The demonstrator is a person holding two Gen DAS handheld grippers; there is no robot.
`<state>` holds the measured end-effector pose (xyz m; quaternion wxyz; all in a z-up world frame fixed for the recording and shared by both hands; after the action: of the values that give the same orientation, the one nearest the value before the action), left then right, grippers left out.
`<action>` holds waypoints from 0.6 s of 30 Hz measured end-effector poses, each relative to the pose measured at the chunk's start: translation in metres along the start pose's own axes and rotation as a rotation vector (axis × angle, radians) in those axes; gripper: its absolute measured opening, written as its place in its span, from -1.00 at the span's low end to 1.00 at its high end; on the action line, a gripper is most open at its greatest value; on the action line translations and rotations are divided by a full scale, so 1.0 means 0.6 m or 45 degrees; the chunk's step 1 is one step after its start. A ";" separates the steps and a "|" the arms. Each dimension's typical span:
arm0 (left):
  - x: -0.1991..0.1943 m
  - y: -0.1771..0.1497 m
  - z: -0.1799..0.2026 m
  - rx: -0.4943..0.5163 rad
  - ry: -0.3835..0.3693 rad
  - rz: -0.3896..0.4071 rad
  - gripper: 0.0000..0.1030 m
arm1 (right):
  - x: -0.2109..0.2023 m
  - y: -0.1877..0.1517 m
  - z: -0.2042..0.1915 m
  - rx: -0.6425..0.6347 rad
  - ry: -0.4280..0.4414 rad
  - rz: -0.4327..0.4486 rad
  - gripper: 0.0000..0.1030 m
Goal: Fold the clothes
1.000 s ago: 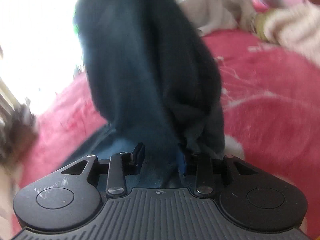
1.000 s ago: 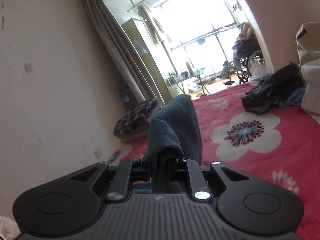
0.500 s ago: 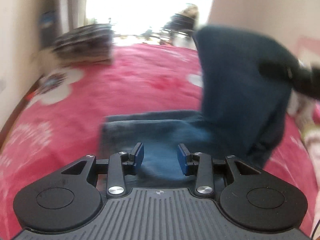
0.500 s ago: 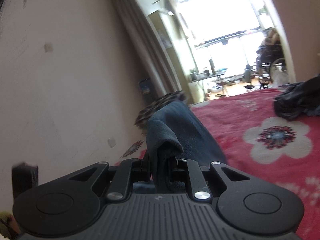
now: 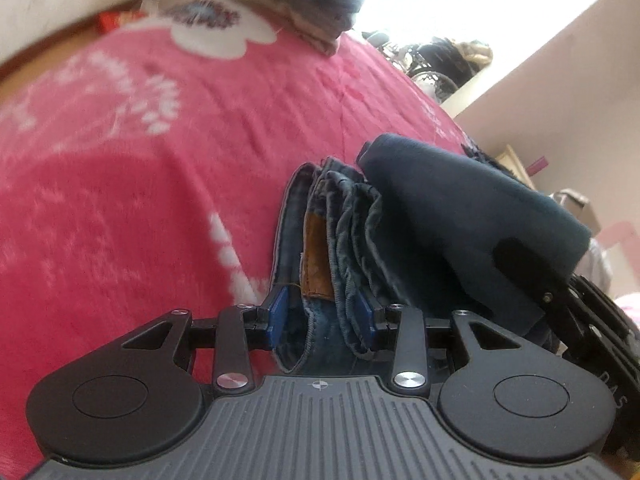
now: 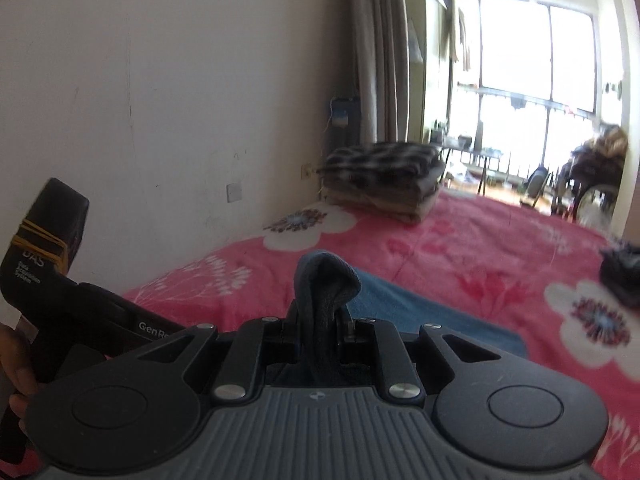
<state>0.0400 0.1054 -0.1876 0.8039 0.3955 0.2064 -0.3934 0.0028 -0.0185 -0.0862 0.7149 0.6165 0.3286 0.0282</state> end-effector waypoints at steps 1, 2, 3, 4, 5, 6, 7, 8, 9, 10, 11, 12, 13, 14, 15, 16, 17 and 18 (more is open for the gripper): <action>-0.001 -0.002 -0.001 -0.023 -0.015 -0.005 -0.29 | 0.004 -0.004 -0.006 -0.020 0.002 -0.007 -0.67; -0.001 -0.004 -0.004 -0.045 -0.028 -0.011 -0.29 | 0.008 -0.009 -0.015 -0.046 0.003 -0.014 -0.67; 0.000 -0.005 -0.006 -0.062 -0.036 -0.016 -0.29 | 0.012 -0.016 -0.025 -0.080 0.005 -0.021 -0.67; 0.003 -0.006 -0.009 -0.075 -0.040 -0.021 -0.29 | 0.015 -0.023 -0.036 -0.115 0.007 -0.028 -0.67; 0.005 -0.007 -0.012 -0.087 -0.043 -0.026 -0.28 | 0.015 -0.025 -0.044 -0.141 0.005 -0.023 -0.67; 0.006 -0.008 -0.015 -0.099 -0.046 -0.031 -0.28 | 0.009 -0.022 -0.049 -0.154 -0.002 -0.001 -0.67; 0.007 -0.009 -0.017 -0.108 -0.047 -0.035 -0.28 | 0.002 -0.019 -0.055 -0.167 -0.008 0.021 -0.67; 0.007 -0.009 -0.016 -0.111 -0.049 -0.034 -0.28 | -0.004 -0.014 -0.058 -0.181 -0.022 0.051 -0.67; 0.006 -0.009 -0.016 -0.114 -0.050 -0.033 -0.28 | -0.010 -0.006 -0.061 -0.207 -0.042 0.083 -0.67; 0.006 -0.009 -0.016 -0.118 -0.051 -0.032 -0.28 | -0.012 -0.003 -0.065 -0.248 -0.056 0.104 -0.67; 0.005 -0.009 -0.016 -0.124 -0.052 -0.032 -0.28 | -0.012 -0.002 -0.070 -0.279 -0.061 0.111 -0.67; 0.006 -0.009 -0.018 -0.133 -0.053 -0.033 -0.27 | -0.005 -0.011 -0.076 -0.297 -0.049 0.085 -0.67; 0.006 -0.008 -0.021 -0.150 -0.057 -0.034 -0.26 | 0.006 -0.027 -0.081 -0.314 -0.027 0.038 -0.67; 0.003 -0.005 -0.027 -0.171 -0.053 -0.028 -0.25 | 0.014 -0.045 -0.089 -0.340 -0.005 -0.007 -0.65; -0.003 -0.001 -0.036 -0.189 -0.035 -0.011 -0.25 | 0.018 -0.063 -0.099 -0.379 0.017 -0.052 -0.61; -0.008 0.003 -0.044 -0.203 -0.015 0.005 -0.25 | 0.022 -0.082 -0.110 -0.417 0.039 -0.096 -0.46; -0.016 0.008 -0.055 -0.215 0.006 0.022 -0.25 | 0.021 -0.093 -0.118 -0.437 0.058 -0.119 -0.25; -0.024 0.013 -0.065 -0.236 0.020 0.041 -0.25 | 0.014 -0.094 -0.123 -0.430 0.071 -0.110 -0.11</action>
<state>0.0367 0.1466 -0.1979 0.8417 0.3255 0.2417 -0.3566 -0.0482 0.0357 -0.1423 0.7995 0.4718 0.3652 0.0694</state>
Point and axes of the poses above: each gripper's, at about its wrist camera, not at the fingertips, and x roughly the way its jaws point, z to its right, y to its top, the point moved 10 cm from there along x, roughly the way its jaws point
